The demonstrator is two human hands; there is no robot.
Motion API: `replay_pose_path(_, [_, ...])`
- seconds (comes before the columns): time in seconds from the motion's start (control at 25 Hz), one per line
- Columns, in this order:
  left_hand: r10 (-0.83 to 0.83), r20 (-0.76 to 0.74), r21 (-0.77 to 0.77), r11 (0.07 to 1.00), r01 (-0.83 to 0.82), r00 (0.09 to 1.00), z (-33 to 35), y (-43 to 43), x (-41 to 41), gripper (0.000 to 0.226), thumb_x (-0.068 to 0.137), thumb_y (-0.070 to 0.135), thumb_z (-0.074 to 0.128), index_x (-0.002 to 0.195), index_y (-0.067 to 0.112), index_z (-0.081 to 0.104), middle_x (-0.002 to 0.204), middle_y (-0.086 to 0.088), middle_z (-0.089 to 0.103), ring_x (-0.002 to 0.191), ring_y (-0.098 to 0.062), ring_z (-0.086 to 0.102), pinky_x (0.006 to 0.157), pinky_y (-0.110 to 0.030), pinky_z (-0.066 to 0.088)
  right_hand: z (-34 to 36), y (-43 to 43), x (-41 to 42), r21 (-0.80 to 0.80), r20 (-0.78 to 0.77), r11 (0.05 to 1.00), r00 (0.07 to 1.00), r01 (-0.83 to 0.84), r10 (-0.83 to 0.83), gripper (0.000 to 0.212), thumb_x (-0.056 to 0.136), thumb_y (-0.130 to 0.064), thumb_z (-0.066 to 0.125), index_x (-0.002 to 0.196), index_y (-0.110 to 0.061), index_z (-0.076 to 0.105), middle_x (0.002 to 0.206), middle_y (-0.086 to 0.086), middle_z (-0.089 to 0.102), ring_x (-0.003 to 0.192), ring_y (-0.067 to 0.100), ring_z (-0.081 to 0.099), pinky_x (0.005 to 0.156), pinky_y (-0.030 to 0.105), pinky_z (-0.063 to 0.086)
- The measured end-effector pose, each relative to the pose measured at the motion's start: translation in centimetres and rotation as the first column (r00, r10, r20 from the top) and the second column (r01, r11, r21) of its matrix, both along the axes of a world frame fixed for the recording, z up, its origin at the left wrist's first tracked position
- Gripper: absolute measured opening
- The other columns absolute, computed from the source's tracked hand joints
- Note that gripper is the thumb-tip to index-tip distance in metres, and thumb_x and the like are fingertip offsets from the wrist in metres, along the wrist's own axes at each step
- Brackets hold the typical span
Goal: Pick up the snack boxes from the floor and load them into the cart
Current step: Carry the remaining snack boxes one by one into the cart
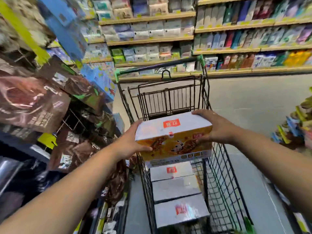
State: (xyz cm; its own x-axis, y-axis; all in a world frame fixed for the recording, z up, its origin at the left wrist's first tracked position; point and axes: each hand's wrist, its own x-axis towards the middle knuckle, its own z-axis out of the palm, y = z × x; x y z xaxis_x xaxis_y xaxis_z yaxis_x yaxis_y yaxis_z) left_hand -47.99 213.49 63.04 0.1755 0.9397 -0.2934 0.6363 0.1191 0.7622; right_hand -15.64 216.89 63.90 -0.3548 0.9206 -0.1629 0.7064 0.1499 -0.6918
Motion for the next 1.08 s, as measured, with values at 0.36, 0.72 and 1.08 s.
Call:
replay_pose_path(0.36, [-0.018,-0.502,-0.067,0.998,-0.018,0.865,-11.6,14.3,-0.2,0.104,0.066,0.031,0.086,0.143,0.016,0.018,0.113,-0.005,0.048,0.107,-0.03,0.052,0.083,-0.033,0.04,-15.8,15.6,-2.1,0.075,-0.025,0.991,0.994,-0.109,0.111,0.095,0.064,-0.026,0.089,0.144,-0.023,0.039,0.142,0.01,0.038,0.13,0.024,0.038,0.102,0.019,0.022])
replay_pose_path(0.72, [0.007,-0.949,0.058,0.986,0.153,0.316,-20.0,19.1,-0.8,0.072,0.071,0.05,0.067,0.125,0.011,0.041,0.128,-0.013,0.058,0.14,-0.029,0.027,0.114,-0.056,0.002,-28.7,20.1,-5.6,0.189,-0.066,0.975,0.99,-0.114,0.128,0.092,0.058,-0.032,0.081,0.14,-0.016,0.043,0.137,0.014,0.039,0.126,0.018,0.038,0.105,0.017,0.024])
replay_pose_path(1.08, [0.071,-0.977,0.082,0.996,0.045,0.202,-23.6,19.2,1.2,0.083,0.086,0.039,0.053,0.15,0.01,0.009,0.152,-0.019,0.026,0.144,-0.033,0.016,0.117,-0.052,0.002,-29.0,21.4,-5.9,0.139,0.172,0.982,0.98,-0.129,0.104,0.095,0.065,-0.024,0.087,0.141,-0.038,0.033,0.151,-0.001,0.01,0.13,0.03,0.035,0.104,0.032,0.036])
